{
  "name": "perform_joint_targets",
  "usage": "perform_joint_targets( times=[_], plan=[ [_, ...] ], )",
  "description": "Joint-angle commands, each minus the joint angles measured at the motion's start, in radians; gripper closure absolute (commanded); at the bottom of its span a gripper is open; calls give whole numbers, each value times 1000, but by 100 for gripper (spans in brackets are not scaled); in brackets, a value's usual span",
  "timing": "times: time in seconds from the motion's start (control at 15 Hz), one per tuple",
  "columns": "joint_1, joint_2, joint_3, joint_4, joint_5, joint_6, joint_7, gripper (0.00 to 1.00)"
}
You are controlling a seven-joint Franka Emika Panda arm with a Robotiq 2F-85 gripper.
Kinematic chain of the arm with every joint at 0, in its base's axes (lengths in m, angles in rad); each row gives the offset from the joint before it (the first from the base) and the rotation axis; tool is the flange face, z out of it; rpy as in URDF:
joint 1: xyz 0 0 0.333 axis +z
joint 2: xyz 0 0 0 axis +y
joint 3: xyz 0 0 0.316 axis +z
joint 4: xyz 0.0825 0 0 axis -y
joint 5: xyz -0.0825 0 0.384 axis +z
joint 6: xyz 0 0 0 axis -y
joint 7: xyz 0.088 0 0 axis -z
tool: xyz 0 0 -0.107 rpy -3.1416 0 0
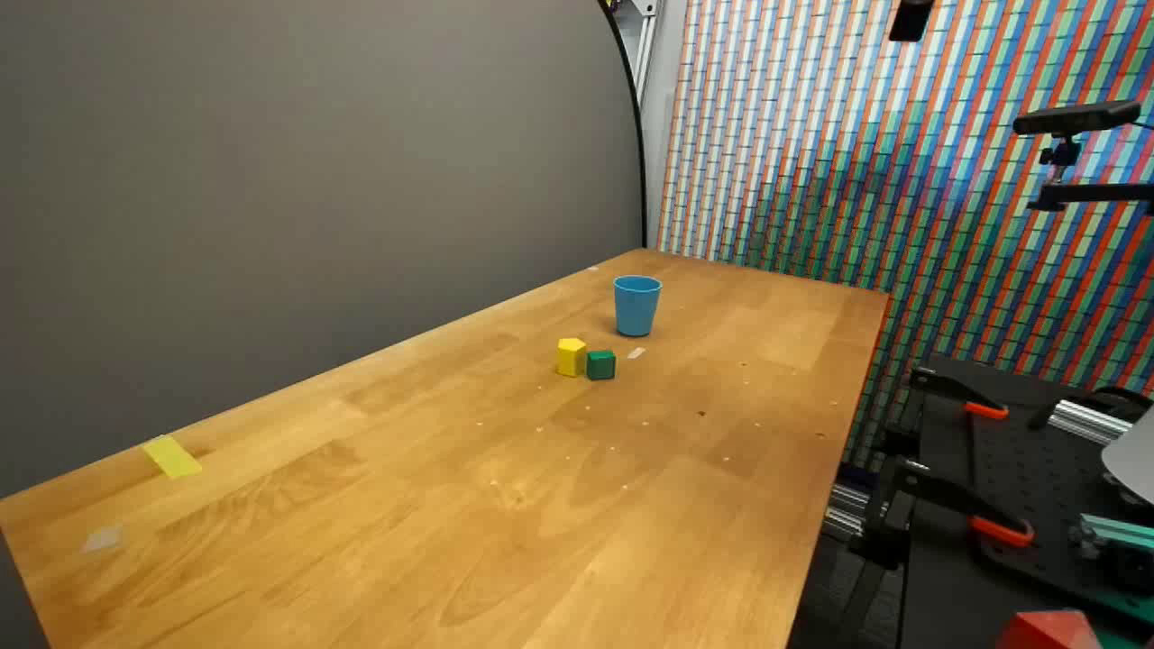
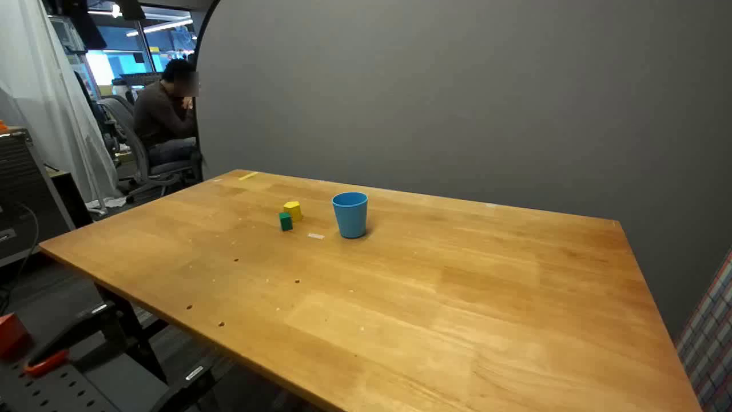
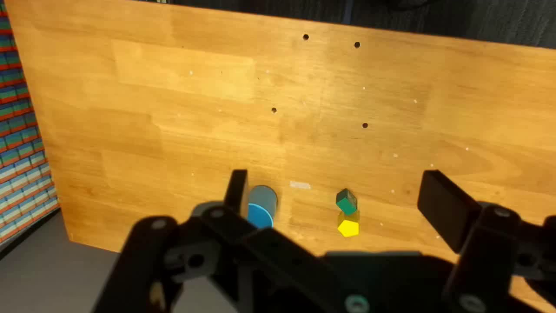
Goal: Put the yellow block in the cup
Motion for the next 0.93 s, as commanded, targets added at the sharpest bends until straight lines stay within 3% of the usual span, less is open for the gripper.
perform_joint_targets(
  times=[0.0, 0.53, 0.87],
  plan=[
    [22, 4, -16, 4, -14, -3, 13, 0],
    [22, 1, -16, 8, -14, -3, 13, 0],
    [22, 229, -25, 46, 51, 281, 40, 0]
  ],
)
